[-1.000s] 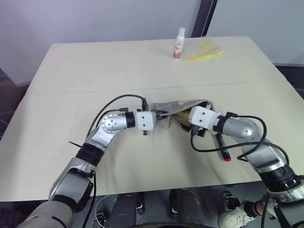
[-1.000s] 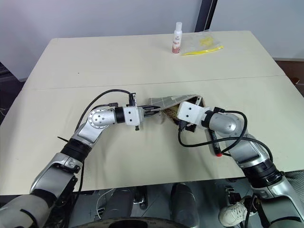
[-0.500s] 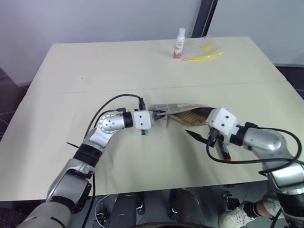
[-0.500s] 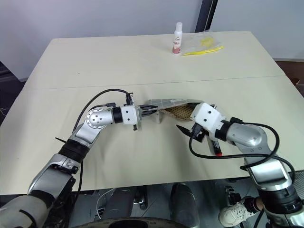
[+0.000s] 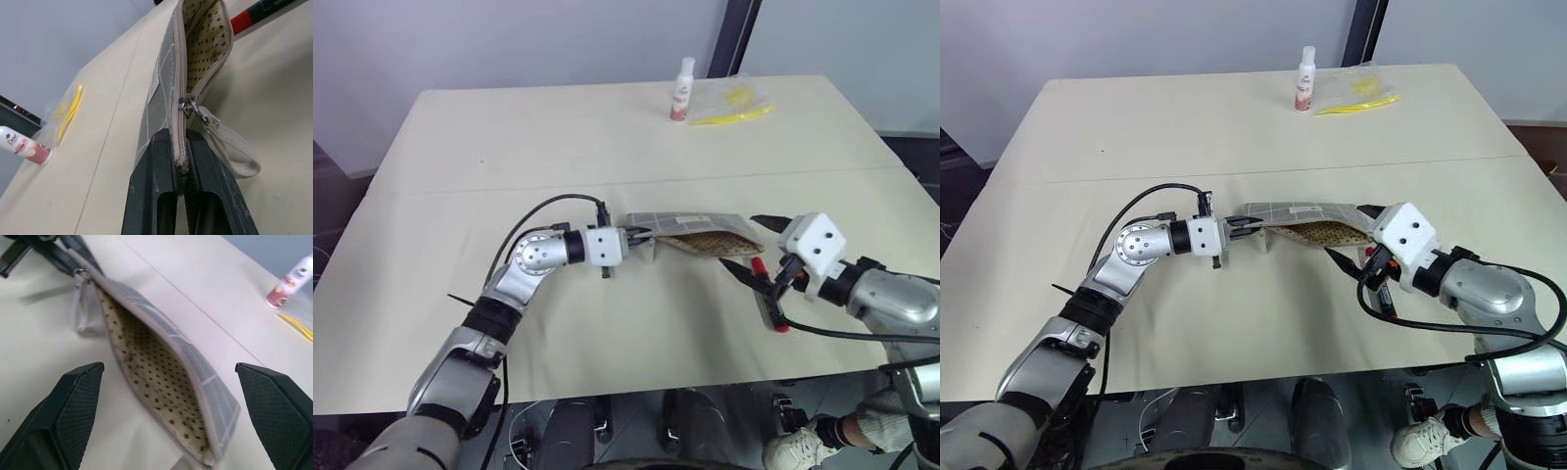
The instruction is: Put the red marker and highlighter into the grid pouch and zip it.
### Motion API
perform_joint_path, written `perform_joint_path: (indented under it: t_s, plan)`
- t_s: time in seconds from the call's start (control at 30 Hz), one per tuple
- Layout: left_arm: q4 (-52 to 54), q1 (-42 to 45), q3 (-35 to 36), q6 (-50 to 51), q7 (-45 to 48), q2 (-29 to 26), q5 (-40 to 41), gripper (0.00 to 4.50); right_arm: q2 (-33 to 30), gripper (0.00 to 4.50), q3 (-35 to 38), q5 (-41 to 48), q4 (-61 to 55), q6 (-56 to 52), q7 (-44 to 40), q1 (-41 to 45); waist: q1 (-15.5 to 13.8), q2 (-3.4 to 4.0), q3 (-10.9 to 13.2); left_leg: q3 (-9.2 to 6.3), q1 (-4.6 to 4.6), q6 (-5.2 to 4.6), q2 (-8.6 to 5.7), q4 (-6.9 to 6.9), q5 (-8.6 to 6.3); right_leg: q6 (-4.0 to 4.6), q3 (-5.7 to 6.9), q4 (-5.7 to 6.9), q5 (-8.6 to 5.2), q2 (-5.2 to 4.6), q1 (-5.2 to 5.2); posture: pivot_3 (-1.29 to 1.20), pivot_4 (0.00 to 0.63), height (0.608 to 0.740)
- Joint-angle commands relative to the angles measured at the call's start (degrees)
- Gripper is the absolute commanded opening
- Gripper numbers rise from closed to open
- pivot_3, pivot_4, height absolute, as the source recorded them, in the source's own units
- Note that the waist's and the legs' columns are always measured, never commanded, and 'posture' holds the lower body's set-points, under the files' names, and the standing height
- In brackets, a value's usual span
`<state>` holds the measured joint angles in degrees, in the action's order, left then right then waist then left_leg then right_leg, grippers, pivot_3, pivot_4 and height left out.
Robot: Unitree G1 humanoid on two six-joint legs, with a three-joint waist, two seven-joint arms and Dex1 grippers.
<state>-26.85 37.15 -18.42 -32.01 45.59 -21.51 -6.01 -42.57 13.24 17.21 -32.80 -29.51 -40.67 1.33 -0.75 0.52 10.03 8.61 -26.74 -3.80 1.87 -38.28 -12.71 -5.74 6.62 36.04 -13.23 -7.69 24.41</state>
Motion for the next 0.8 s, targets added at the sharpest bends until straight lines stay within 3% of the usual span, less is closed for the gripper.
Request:
perform_joint_path:
  t_s: [0.03, 0.27, 0.47, 0.6, 0.73, 0.8]
  plan:
    - [0.47, 0.88, 1.39, -1.11, -0.72, -0.28, 0.39, 0.0, 1.27, 4.47, 3.26, 2.63, -3.4, -1.33, 1.87, -0.78, 0.01, 0.0, 0.0, 0.0, -0.01, 0.0, 0.0, 0.0, 0.0, 0.0, 0.0, 0.0, 0.0, 0.0, 0.0, 0.0, 0.15, 0.74]
    - [-0.03, 0.61, 1.84, -1.42, -1.22, -1.07, 0.24, 0.0, 4.21, 4.47, 11.72, 6.14, -6.5, -7.67, 6.08, -10.22, -0.19, -0.01, -0.01, -0.01, -0.01, 0.0, -0.01, 0.01, 0.0, 0.0, 0.0, -0.01, 0.0, -0.01, -0.02, 0.0, 0.15, 0.74]
    - [-1.5, 0.34, 1.76, -2.48, -1.63, -1.55, 0.16, 0.0, 13.55, 4.47, 17.28, 9.83, -9.89, -14.62, 14.09, -19.7, 0.01, 0.0, -0.02, -0.05, 0.02, 0.05, 0.0, 0.03, -0.03, 0.02, 0.01, -0.01, -0.01, 0.01, -0.05, 0.0, 0.15, 0.74]
    - [-2.57, 0.63, 1.21, -3.25, -1.94, -0.92, -0.18, 0.0, 18.98, 4.47, 15.38, 15.4, -13.95, -20.55, 18.59, -19.81, 0.26, 0.03, -0.04, -0.02, 0.11, 0.12, 0.04, 0.04, -0.07, 0.17, -0.05, 0.0, -0.1, 0.03, -0.07, 0.0, 0.15, 0.74]
    - [-2.96, 0.92, 1.19, -3.33, -2.29, -0.26, -0.3, 0.0, 20.3, 4.47, 9.75, 11.67, -13.78, -22.6, 24.42, -18.4, 0.12, 0.03, -0.04, -0.03, 0.18, 0.15, 0.04, 0.05, -0.1, 0.21, -0.06, -0.1, -0.12, 0.02, 0.04, 0.0, 0.15, 0.74]
    - [-2.68, 0.84, 1.23, -3.34, -2.32, -0.3, -0.33, 0.0, 17.84, 4.47, 4.36, 5.59, -12.02, -21.43, 27.19, -18.66, 0.02, 0.02, -0.05, -0.03, 0.17, 0.14, 0.02, 0.07, -0.11, 0.21, -0.05, -0.17, -0.12, 0.01, 0.03, 0.0, 0.15, 0.74]
